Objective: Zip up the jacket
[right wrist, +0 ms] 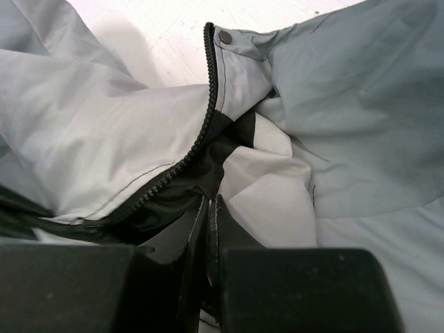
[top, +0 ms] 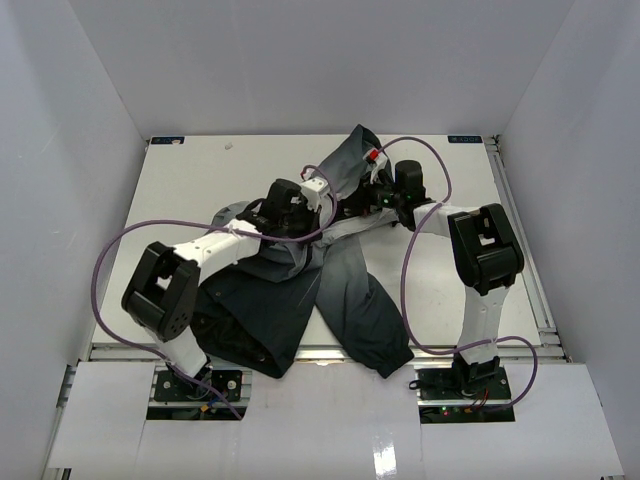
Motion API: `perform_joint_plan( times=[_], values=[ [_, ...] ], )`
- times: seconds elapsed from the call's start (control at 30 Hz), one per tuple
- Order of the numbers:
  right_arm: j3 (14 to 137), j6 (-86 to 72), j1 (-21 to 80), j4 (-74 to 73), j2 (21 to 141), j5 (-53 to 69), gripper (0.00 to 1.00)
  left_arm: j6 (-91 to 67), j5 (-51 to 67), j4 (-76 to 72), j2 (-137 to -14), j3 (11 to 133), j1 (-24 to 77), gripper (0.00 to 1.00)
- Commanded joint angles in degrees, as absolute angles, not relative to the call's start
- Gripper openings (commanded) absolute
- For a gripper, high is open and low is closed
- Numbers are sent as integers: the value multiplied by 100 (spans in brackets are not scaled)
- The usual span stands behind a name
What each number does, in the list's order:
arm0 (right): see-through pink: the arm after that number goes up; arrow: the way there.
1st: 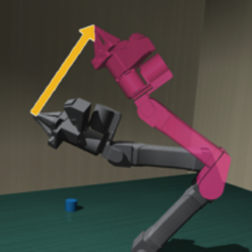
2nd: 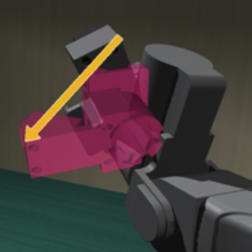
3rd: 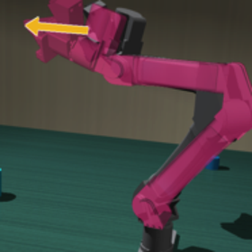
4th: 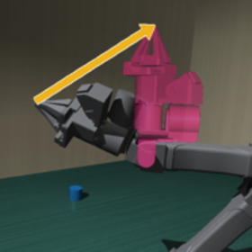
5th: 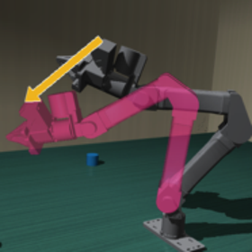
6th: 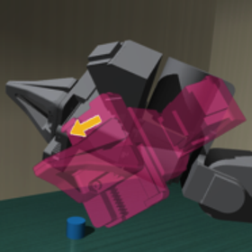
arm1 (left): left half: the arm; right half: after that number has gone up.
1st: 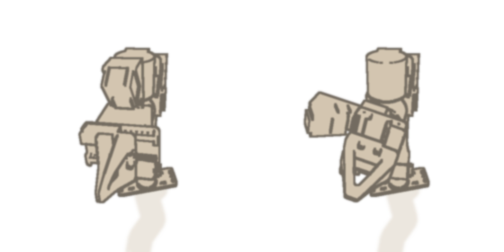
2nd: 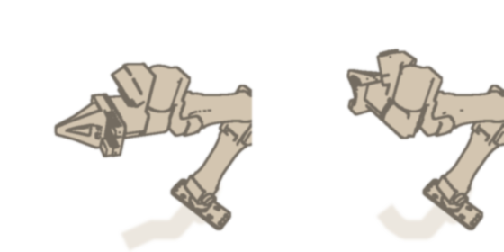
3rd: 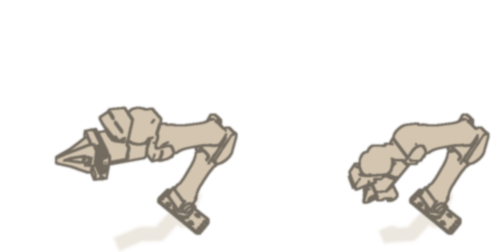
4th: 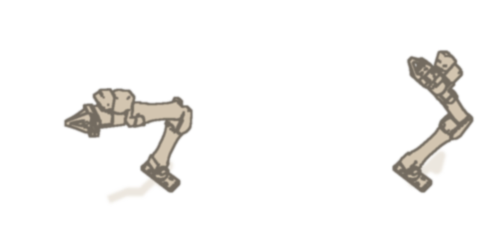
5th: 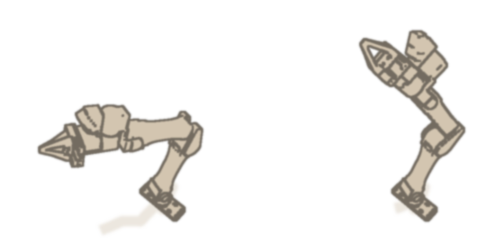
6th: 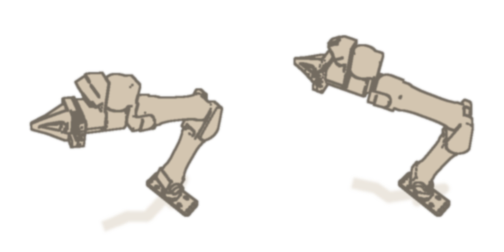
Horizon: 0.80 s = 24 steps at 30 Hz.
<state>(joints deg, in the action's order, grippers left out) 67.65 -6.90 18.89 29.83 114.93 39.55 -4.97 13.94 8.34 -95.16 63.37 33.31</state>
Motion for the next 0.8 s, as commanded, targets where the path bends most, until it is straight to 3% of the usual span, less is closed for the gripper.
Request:
perform_joint_plan(
  times=[0.0, 0.33, 0.47, 0.63, 0.77],
  values=[
    [7090, -964, 1837, 3295, 11763, 3942, 8, -523, 1464, 420, -8495, 6071, 3394, 0],
    [7718, -1177, 1784, 3014, 12279, 3762, 8, -510, 1433, 272, -8042, 5757, 3498, 0],
    [8464, -899, 1772, 2219, 12503, 3809, 9, -601, 1424, 164, -8166, 5581, 3519, 0],
    [8165, -454, 1765, 1676, 11624, 3841, 47, -885, 1312, -411, -8362, 5029, 3558, 0],
    [7370, -348, 1787, 1622, 10905, 3781, 51, -963, 1152, -663, -8355, 4822, 3567, 0]
  ],
)
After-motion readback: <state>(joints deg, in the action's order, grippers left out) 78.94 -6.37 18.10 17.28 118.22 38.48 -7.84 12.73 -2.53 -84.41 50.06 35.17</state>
